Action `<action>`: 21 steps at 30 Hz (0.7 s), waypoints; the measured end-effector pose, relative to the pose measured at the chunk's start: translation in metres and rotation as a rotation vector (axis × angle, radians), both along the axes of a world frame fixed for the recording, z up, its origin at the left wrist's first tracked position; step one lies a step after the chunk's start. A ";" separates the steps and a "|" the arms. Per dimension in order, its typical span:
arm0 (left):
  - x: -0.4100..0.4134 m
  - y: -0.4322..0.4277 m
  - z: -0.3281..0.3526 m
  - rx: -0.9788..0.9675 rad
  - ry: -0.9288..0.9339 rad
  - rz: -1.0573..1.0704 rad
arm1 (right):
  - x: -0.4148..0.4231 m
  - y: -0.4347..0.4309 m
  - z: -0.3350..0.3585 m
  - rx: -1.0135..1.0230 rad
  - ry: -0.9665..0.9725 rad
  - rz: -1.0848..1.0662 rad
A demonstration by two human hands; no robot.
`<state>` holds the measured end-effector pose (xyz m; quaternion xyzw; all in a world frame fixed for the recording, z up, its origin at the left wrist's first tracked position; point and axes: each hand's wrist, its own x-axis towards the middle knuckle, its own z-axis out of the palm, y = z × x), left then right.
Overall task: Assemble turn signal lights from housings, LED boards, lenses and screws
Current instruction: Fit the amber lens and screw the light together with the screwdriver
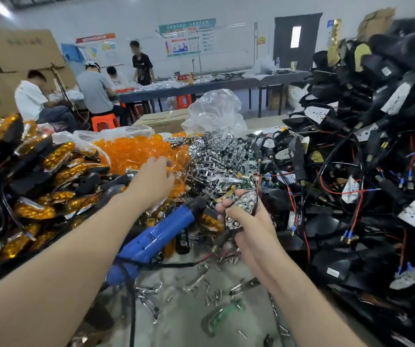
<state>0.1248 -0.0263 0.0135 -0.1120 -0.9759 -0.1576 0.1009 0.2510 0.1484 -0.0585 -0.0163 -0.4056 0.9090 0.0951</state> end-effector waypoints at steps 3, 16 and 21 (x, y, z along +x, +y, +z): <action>-0.024 -0.015 0.010 -0.091 -0.074 0.059 | -0.026 -0.004 0.016 -0.080 -0.025 0.007; -0.153 -0.028 0.011 -0.107 -0.319 0.120 | -0.095 0.009 0.021 -0.328 -0.086 0.132; -0.174 -0.020 -0.009 -0.076 -0.471 0.136 | -0.100 0.014 0.016 -0.399 -0.064 0.119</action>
